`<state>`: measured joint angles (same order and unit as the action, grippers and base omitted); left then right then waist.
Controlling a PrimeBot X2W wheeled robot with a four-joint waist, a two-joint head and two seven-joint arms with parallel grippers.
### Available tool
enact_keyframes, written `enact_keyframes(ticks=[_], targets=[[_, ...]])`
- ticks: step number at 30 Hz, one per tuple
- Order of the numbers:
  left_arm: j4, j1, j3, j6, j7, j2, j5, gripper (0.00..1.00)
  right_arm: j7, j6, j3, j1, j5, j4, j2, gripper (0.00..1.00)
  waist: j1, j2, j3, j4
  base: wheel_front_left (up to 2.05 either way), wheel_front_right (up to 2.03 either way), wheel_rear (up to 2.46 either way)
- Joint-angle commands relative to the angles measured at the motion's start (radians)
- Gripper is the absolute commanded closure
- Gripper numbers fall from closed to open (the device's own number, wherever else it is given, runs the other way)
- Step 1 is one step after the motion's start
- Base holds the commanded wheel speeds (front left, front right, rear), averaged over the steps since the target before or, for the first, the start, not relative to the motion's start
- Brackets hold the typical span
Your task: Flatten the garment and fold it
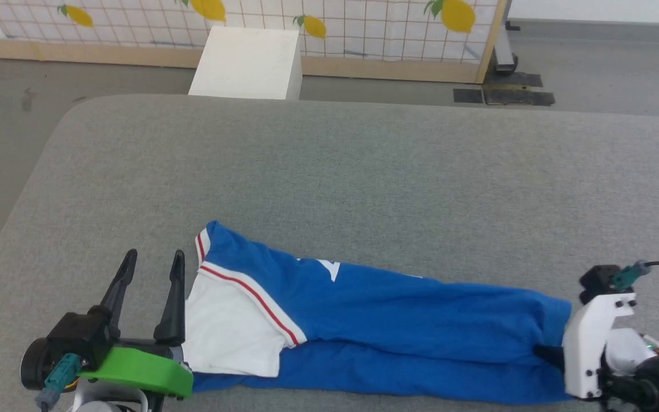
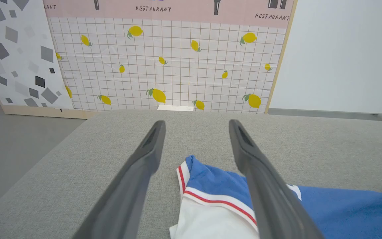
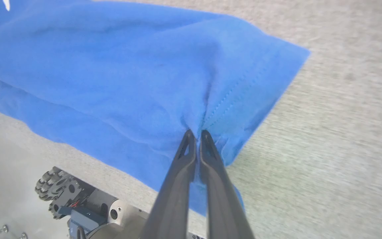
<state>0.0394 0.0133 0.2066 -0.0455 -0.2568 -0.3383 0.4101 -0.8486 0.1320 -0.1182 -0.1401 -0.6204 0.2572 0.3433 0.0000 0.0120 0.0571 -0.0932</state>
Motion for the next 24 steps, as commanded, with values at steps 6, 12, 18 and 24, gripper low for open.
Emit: enact_keyframes(ticks=[6, 12, 18, 24], targets=[[0.010, 0.026, -0.002, -0.017, -0.005, 0.004, -0.011, 0.00, -0.010, -0.001, 0.063, -0.006, -0.004, -0.021, 0.082, 1.00, 0.0000, -0.0120, -0.021, 0.033, 0.00, 0.00, 0.00], [0.008, 0.039, -0.001, -0.019, -0.005, 0.005, -0.005, 0.00, -0.028, -0.001, 0.191, 0.028, 0.016, -0.019, 0.147, 1.00, 0.0000, -0.0120, -0.025, 0.062, 0.00, 0.00, 0.00], [0.009, 0.037, 0.000, -0.020, -0.005, 0.005, -0.004, 0.00, -0.060, -0.001, 0.303, 0.055, 0.033, -0.056, 0.177, 1.00, 0.0000, -0.0120, -0.018, 0.082, 0.00, 0.00, 0.00], [0.007, 0.034, 0.000, -0.020, -0.005, 0.007, -0.002, 0.00, -0.130, -0.001, 0.339, 0.029, -0.025, -0.152, 0.098, 1.00, 0.0000, -0.0120, -0.013, 0.093, 0.00, 0.00, 0.00]])
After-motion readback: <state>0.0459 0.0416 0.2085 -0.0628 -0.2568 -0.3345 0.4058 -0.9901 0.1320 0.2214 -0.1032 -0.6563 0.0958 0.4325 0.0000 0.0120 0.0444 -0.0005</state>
